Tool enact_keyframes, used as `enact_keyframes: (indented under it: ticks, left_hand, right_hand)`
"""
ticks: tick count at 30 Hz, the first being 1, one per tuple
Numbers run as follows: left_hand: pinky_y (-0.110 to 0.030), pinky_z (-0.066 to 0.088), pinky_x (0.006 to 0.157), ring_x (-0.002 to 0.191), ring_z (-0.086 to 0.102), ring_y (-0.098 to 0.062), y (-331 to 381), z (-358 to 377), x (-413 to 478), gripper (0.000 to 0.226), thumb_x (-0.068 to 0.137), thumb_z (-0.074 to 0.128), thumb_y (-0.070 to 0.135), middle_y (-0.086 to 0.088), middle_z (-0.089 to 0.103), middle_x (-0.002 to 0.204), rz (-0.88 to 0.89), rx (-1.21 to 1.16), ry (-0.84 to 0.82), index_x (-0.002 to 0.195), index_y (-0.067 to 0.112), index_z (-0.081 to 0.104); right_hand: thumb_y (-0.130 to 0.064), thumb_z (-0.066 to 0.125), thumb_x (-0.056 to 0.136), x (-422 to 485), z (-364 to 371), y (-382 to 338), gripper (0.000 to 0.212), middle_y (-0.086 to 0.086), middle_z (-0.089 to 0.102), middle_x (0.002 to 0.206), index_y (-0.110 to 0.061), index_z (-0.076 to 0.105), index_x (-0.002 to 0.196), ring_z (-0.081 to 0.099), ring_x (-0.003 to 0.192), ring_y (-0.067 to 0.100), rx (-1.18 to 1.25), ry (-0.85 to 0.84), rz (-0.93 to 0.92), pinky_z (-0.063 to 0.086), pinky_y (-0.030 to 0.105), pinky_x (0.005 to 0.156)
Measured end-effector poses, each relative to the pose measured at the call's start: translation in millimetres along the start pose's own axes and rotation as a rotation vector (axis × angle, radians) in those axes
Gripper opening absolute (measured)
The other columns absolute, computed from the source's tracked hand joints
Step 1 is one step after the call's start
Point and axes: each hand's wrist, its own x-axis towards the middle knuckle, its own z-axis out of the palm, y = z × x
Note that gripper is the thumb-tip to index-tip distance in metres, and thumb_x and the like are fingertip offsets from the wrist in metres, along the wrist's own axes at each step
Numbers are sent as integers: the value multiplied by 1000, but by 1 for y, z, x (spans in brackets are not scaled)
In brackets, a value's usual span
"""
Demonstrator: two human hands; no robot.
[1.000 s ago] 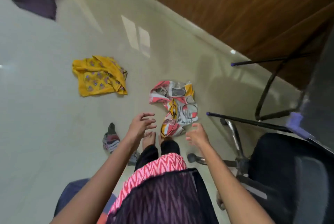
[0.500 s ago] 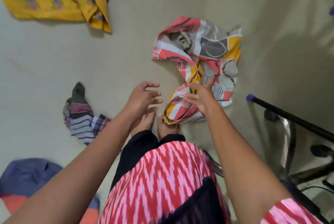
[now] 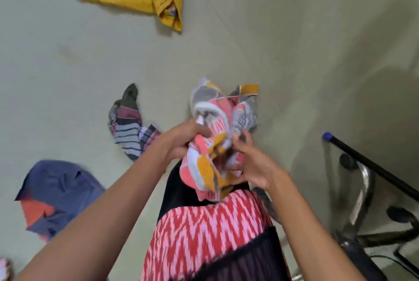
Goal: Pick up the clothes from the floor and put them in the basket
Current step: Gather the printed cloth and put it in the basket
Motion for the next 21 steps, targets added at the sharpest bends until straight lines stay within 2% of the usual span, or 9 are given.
enact_keyframes:
  ticks: [2,4,7,9,10,12,15,18,21]
  left_hand:
    - [-36,55,83,86,65,-25,-14,-6,-3,20,89,54,6,-11,67,99,-77,75,-239,103,18,62]
    - [-32,53,80,88,63,-21,-17,-17,-1,22,85,62,36,-5,68,94,-72,169,-227,100,19,66]
    - [-23,44,60,65,59,-18,-25,-60,21,37,90,48,49,-7,60,80,55,202,359,91,15,62]
    - [-35,47,86,102,59,-30,-45,-109,36,46,87,56,41,-16,54,118,103,464,872,121,11,50]
    - [-42,45,97,115,52,-34,-59,-132,43,64,83,62,39,-20,43,133,48,441,967,134,10,38]
    - [-48,51,92,108,57,-30,-81,-168,60,77,80,69,32,-16,41,131,-88,12,898,140,9,26]
    - [-33,55,76,78,57,-16,-88,-189,74,10,92,56,19,-7,57,95,-59,-596,602,95,10,54]
    - [-28,56,71,63,62,-11,-85,-178,75,10,92,53,9,-3,68,70,21,-531,512,84,12,58]
    - [-29,57,56,57,68,-13,-72,-136,48,10,89,56,2,-5,70,74,105,-362,452,85,10,60]
  right_hand:
    - [-31,68,79,20,11,2,83,3,56,129,-47,15,142,68,71,22,34,139,-80,57,43,60]
    - [-9,62,85,49,26,3,67,13,60,127,-26,32,143,68,86,24,-57,172,-166,58,41,73]
    - [6,59,80,87,37,-4,49,22,62,121,-9,52,125,62,96,31,-171,324,-242,51,45,89]
    - [1,65,73,108,38,-14,49,19,62,121,-16,55,117,62,104,34,-332,428,-251,50,50,94]
    - [-4,68,69,121,35,-18,55,17,61,123,-17,53,120,61,108,34,-428,454,-254,49,51,95]
    - [-13,70,61,136,28,-26,66,14,61,123,-20,51,125,60,110,32,-542,466,-256,50,49,95]
    - [-10,71,67,147,14,-30,63,13,60,122,-21,49,125,60,108,33,-588,431,-266,51,42,85]
    - [-7,68,74,132,7,-26,61,9,56,124,-19,47,130,56,111,30,-626,455,-287,50,44,93]
    - [-14,70,62,83,16,-16,67,10,59,118,-16,51,126,58,106,28,-567,527,-341,49,41,90]
